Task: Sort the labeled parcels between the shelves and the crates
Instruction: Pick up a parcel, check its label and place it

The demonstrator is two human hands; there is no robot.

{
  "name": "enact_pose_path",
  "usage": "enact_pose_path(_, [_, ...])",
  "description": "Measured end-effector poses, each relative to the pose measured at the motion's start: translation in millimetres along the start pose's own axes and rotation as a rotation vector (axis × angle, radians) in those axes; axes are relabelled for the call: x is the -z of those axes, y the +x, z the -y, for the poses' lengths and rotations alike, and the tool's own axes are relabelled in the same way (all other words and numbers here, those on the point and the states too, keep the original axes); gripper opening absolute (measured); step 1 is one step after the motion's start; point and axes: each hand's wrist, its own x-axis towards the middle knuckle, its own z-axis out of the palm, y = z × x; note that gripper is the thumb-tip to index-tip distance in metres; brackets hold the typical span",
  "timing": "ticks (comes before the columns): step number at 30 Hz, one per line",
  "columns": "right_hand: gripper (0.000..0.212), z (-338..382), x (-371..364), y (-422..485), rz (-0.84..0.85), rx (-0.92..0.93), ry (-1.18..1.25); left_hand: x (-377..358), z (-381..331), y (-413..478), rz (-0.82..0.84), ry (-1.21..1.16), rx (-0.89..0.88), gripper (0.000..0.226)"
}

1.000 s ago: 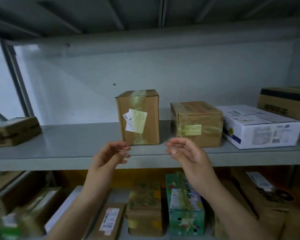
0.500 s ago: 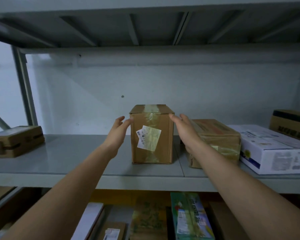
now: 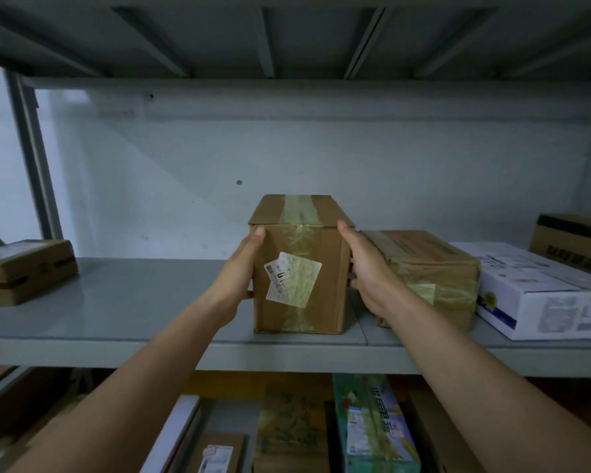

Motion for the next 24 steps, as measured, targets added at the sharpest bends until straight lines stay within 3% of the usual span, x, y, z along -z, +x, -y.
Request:
enact_pose_path(4, [0.096, 4.7, 3.5, -43.2, -0.03, 0.035, 0.058, -0.3, -2.6, -45.1, 0.011, -0.042, -0.065, 0.068])
enact_pose_path(10, [0.072, -2.7, 14.1, -130.1, -0.056, 0.159, 0.167, -8.5, 1.5, -129.5, -0.076, -0.144, -0.194, 0.057])
enact_pose_path(12, [0.077, -9.7, 16.5, -162.7, -0.07, 0.161, 0.178, -13.7, 7.7, -162.3, -0.09, -0.154, -0.211, 0.049])
enact_pose_path(14, [0.081, -18.6, 18.0, -196.3, -0.092, 0.144, 0.201, -22.4, 17.2, -195.1, -0.112, -0.175, -0.209, 0.061])
enact_pose_path(18, [0.038, -33.0, 21.8, -262.6, -0.079, 0.076, 0.227, -47.1, 30.0, -259.6, -0.198, -0.258, -0.18, 0.059])
enact_pose_path(24, [0.041, -47.2, 39.1, -327.8, -0.028, 0.024, 0.232, -68.3, 41.6, -327.7, -0.274, -0.281, -0.072, 0.065])
